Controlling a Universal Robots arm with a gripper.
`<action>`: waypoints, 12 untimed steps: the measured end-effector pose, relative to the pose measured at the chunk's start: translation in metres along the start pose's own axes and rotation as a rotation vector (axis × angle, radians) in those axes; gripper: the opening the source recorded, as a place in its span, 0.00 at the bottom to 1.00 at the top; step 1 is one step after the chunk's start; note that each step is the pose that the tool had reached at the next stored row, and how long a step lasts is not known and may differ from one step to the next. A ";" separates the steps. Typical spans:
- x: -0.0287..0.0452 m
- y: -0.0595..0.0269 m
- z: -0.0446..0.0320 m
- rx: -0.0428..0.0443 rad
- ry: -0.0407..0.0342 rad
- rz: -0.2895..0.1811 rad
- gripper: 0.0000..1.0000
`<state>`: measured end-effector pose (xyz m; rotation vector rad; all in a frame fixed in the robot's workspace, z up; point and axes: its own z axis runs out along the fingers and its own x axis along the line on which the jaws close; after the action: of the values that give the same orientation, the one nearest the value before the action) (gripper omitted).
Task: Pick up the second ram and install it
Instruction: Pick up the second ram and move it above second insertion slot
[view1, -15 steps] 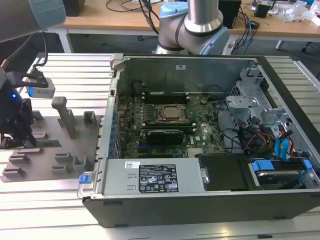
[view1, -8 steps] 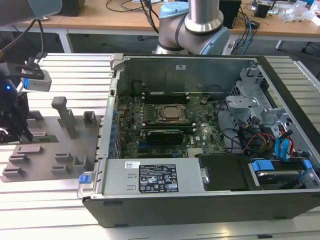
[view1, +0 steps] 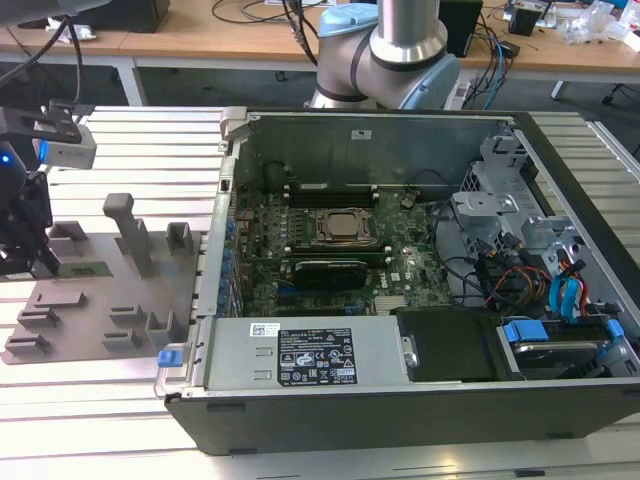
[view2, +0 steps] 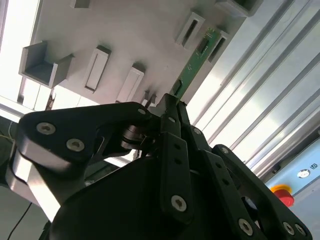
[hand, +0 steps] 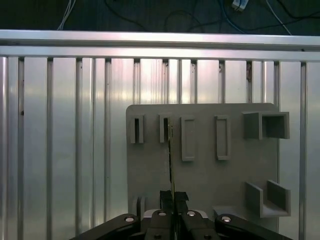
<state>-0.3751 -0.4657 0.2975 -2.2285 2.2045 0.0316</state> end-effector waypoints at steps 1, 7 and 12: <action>0.0000 0.0000 -0.0019 0.0000 0.0000 0.000 0.13; -0.0004 0.0002 -0.0183 0.0000 -0.0001 0.000 0.13; -0.0008 0.0003 -0.0421 0.0000 0.0000 0.000 0.13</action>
<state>-0.3750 -0.4657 0.3397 -2.2285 2.2045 0.0315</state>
